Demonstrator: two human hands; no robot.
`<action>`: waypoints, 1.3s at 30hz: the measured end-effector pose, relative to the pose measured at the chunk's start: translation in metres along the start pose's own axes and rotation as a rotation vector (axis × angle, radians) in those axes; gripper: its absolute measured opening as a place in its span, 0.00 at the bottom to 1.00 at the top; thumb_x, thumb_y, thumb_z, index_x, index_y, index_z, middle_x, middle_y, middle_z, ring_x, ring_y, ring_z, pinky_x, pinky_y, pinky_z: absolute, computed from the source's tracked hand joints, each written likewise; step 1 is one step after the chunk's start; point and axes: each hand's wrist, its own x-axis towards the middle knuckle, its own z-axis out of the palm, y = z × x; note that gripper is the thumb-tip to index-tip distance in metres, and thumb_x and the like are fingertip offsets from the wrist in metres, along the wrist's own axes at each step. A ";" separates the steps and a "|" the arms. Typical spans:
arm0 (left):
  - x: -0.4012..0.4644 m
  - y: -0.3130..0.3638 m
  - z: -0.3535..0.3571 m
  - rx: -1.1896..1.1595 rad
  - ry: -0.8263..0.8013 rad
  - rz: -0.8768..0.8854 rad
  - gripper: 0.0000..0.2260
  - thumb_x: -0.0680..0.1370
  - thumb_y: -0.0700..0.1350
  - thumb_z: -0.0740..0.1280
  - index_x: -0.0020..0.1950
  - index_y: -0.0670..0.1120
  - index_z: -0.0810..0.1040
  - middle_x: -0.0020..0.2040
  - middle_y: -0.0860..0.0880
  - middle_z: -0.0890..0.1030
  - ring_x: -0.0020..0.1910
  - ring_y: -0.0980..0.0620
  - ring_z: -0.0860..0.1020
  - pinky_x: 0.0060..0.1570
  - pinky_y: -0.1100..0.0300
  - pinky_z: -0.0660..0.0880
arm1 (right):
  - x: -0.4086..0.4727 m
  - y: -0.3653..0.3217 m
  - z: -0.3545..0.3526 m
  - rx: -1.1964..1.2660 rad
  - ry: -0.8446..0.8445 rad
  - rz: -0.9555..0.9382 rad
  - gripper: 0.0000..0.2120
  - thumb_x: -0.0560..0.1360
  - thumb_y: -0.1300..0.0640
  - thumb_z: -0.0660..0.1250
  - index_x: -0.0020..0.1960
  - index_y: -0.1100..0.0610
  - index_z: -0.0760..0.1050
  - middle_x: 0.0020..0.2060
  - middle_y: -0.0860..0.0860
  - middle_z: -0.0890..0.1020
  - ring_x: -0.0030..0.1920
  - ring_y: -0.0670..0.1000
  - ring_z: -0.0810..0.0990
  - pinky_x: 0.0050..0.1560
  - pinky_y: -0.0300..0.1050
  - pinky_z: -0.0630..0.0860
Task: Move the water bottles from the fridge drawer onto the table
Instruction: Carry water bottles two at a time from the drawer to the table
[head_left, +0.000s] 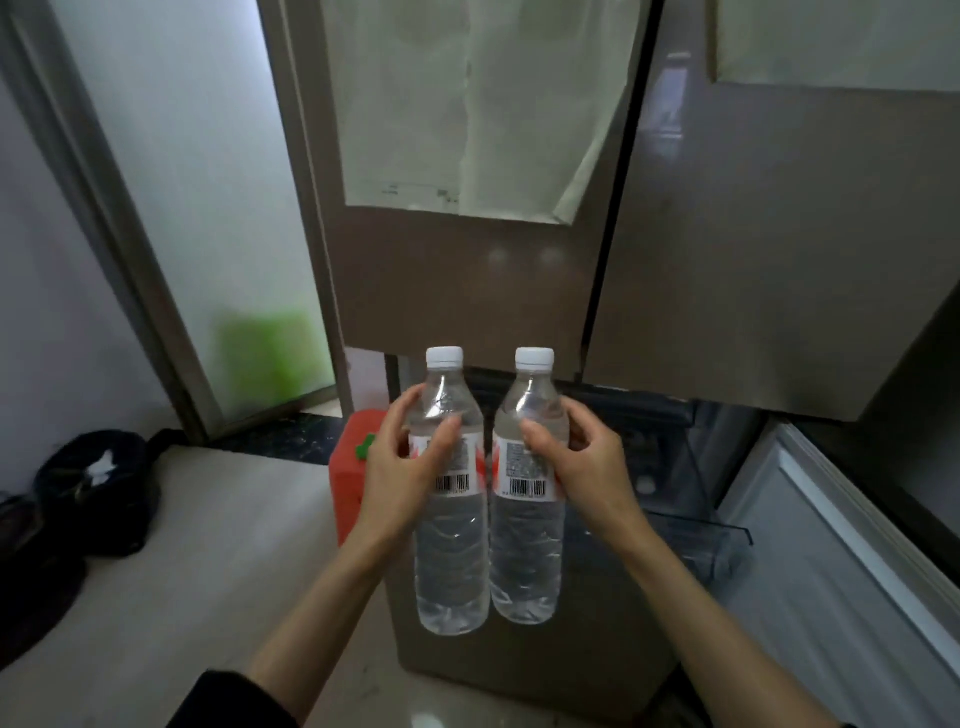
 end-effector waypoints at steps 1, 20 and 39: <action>-0.015 -0.004 -0.008 -0.010 0.048 -0.031 0.28 0.68 0.54 0.68 0.68 0.53 0.68 0.58 0.46 0.79 0.47 0.51 0.83 0.41 0.62 0.79 | -0.011 0.004 0.007 -0.013 -0.033 0.012 0.11 0.70 0.54 0.71 0.51 0.45 0.74 0.45 0.47 0.83 0.44 0.42 0.83 0.42 0.38 0.78; -0.261 0.052 -0.305 0.230 0.826 -0.034 0.17 0.74 0.47 0.68 0.60 0.59 0.67 0.49 0.59 0.77 0.47 0.58 0.79 0.44 0.61 0.77 | -0.154 -0.046 0.304 -0.032 -0.692 -0.096 0.13 0.68 0.51 0.73 0.51 0.42 0.77 0.46 0.43 0.83 0.47 0.43 0.82 0.48 0.42 0.80; -0.458 0.075 -0.644 0.360 1.313 -0.171 0.23 0.72 0.46 0.70 0.64 0.55 0.66 0.57 0.47 0.78 0.50 0.52 0.80 0.41 0.60 0.78 | -0.320 -0.082 0.707 -0.055 -1.186 -0.230 0.27 0.67 0.48 0.74 0.63 0.50 0.72 0.51 0.42 0.79 0.49 0.41 0.78 0.46 0.34 0.77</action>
